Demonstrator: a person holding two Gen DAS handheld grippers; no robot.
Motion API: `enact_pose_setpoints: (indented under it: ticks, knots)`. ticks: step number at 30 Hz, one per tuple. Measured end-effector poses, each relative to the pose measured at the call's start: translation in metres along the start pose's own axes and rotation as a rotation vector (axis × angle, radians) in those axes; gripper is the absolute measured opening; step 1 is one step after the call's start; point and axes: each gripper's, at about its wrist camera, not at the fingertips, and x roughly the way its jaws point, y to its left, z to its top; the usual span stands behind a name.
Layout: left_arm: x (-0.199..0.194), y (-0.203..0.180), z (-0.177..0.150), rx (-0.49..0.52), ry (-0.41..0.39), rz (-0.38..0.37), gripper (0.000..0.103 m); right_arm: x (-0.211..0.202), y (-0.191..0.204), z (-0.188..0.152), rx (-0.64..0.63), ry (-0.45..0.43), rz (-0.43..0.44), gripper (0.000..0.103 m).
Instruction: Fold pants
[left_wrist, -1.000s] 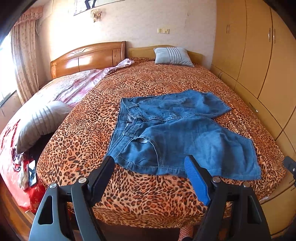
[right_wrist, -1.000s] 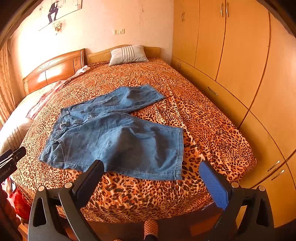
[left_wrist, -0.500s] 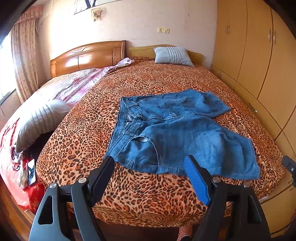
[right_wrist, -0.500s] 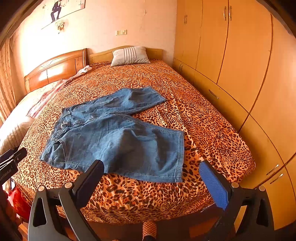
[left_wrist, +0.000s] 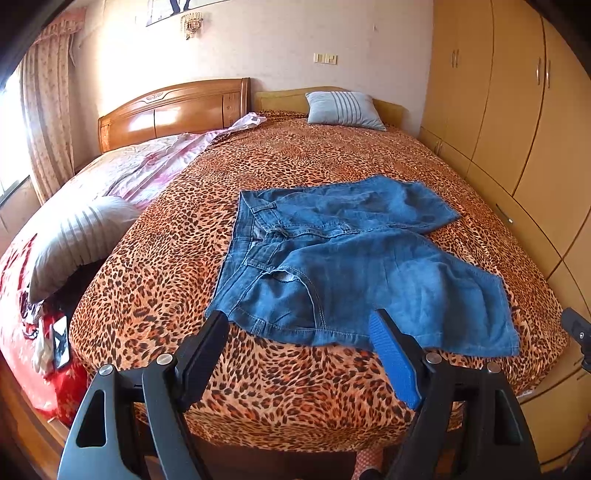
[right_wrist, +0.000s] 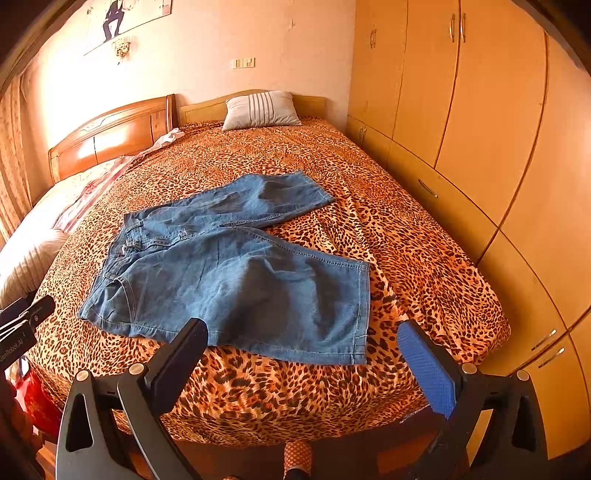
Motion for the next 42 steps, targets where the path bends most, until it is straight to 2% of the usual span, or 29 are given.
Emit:
enact_pose_setpoints:
  ticks: [16,20,25,30,33,36,38,42]
  knots:
    - [0.01,-0.002,0.003,-0.003,0.024,-0.008,0.079,0.007,0.002,0.001,-0.008,0.017,-0.005,0.103]
    - [0.022,-0.003,0.004,-0.005,0.061,0.002,0.079,0.013,-0.004,0.001,0.022,0.041,0.007,0.103]
    - [0.059,0.003,0.018,-0.031,0.187,0.045,0.079,0.04,-0.042,0.004,0.132,0.127,-0.003,0.103]
    - [0.126,0.029,0.037,-0.135,0.442,0.067,0.078,0.097,-0.119,0.006,0.32,0.255,-0.045,0.103]
    - [0.164,0.043,0.046,-0.234,0.556,0.055,0.078,0.137,-0.146,0.003,0.399,0.345,-0.023,0.103]
    - [0.195,0.055,0.054,-0.382,0.638,0.048,0.078,0.184,-0.15,-0.004,0.407,0.468,0.022,0.103]
    - [0.209,0.064,0.056,-0.472,0.658,0.046,0.078,0.207,-0.144,-0.01,0.395,0.524,0.058,0.102]
    - [0.237,0.073,0.047,-0.626,0.704,0.056,0.078,0.234,-0.124,-0.024,0.384,0.633,0.198,0.102]
